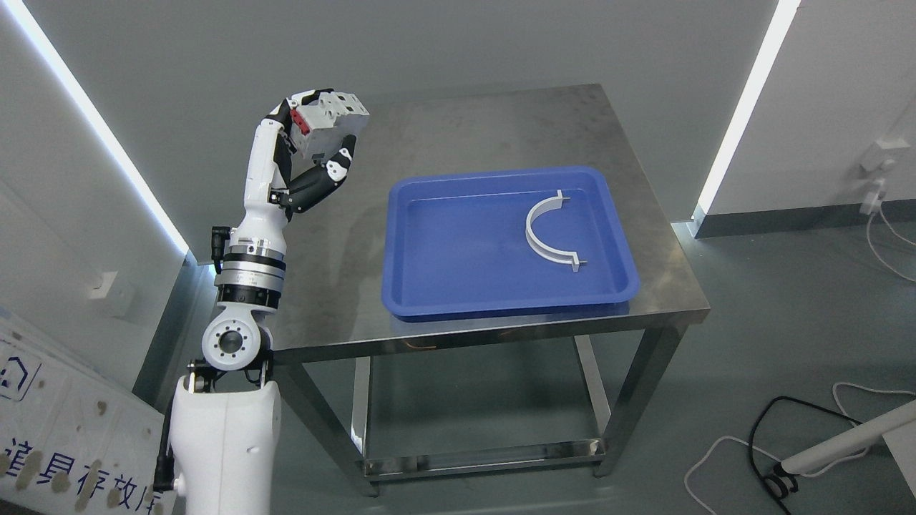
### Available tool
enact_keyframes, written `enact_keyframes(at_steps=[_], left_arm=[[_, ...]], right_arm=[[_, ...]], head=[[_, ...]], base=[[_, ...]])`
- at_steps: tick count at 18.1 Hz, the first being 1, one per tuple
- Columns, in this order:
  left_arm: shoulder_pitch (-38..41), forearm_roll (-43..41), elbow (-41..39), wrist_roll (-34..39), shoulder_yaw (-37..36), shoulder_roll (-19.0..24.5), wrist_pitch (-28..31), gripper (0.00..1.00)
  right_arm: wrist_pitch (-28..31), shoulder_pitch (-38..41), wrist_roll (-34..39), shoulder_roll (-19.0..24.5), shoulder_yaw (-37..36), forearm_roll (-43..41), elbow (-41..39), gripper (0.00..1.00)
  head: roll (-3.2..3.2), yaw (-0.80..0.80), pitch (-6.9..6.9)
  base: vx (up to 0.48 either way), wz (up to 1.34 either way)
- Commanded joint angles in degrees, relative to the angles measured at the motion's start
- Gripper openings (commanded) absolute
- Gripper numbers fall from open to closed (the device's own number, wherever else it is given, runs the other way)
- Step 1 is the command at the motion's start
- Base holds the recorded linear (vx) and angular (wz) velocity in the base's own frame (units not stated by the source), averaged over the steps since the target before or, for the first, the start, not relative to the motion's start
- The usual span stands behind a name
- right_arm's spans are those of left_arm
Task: Place circuit breaker on shelf
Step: 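Hold the breaker in the left hand while turning toward the bin shelf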
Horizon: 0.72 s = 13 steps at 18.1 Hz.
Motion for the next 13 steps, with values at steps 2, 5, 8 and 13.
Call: enact_keyframes(at_steps=[2, 5, 8, 13], left_arm=[[6.55, 0.87, -11.8, -3.7, 2.33, 0.99, -2.73, 0.11], [9.7, 0.87, -11.89, -3.7, -0.04, 0.99, -5.45, 0.12], [11.56, 0.87, -11.89, -3.79, -0.4, 0.99, -7.56, 0.12], [12.44, 0.87, -11.89, -10.9, -0.75, 0.99, -10.03, 0.12]], right_arm=[[-1.52, 0.97, -0.02, -1.0, 0.0, 0.03, -0.07, 1.0], [-1.52, 0.97, -0.02, -1.0, 0.0, -0.06, 0.02, 1.0], [-1.52, 0.97, -0.02, -1.0, 0.0, 0.03, 0.02, 1.0], [-1.52, 0.97, -0.02, -1.0, 0.0, -0.06, 0.02, 1.0]], head=[[0.0, 0.0, 0.0], [0.0, 0.0, 0.0], [0.0, 0.0, 0.0], [0.0, 0.0, 0.0]], base=[[-0.199, 0.1], [-0.247, 0.24], [-0.31, 0.31], [-0.356, -0.02]])
